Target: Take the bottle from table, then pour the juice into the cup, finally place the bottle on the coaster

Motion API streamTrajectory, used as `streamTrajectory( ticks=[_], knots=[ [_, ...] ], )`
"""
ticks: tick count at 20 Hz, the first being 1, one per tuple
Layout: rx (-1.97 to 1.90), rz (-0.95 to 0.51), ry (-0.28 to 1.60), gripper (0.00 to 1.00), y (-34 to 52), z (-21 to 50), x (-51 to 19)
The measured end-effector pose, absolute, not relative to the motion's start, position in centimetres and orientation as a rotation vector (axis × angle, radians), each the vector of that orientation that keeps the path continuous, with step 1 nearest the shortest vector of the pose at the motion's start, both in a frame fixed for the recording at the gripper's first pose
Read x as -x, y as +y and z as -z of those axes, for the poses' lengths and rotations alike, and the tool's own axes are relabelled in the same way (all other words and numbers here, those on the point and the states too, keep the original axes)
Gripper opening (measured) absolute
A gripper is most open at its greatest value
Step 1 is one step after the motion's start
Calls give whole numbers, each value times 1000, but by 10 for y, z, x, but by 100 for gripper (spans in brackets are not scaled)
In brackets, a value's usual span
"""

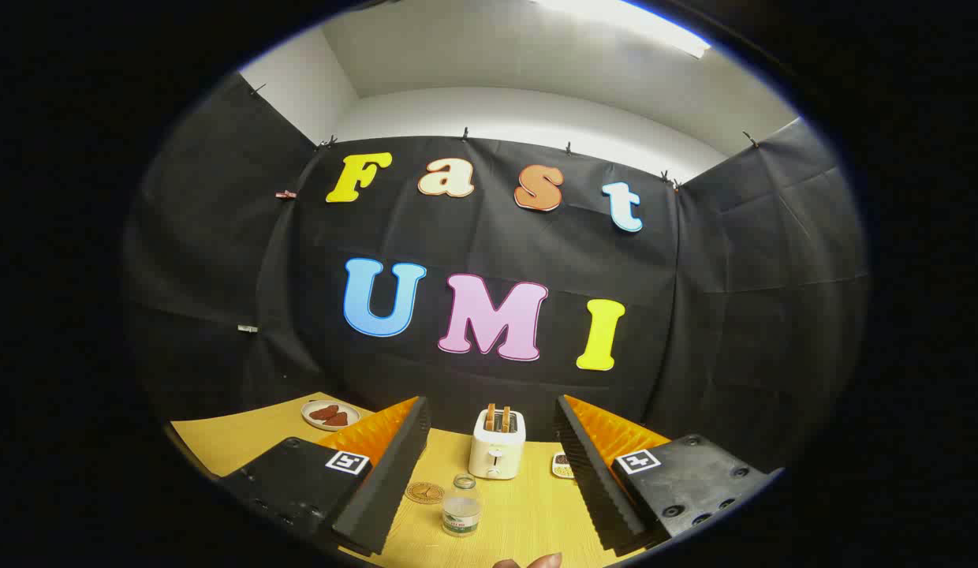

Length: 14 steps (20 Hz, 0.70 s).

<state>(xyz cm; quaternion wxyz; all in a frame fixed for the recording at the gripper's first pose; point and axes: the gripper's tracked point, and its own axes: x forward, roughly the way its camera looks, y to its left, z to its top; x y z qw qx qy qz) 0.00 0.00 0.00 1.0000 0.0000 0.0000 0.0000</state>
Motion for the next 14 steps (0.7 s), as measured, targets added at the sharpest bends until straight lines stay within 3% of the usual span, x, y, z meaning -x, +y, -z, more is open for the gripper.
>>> streamTrajectory(
  ticks=[14],
  knots=[
    [-4,-30,0,97,20,0,1]
  ],
)
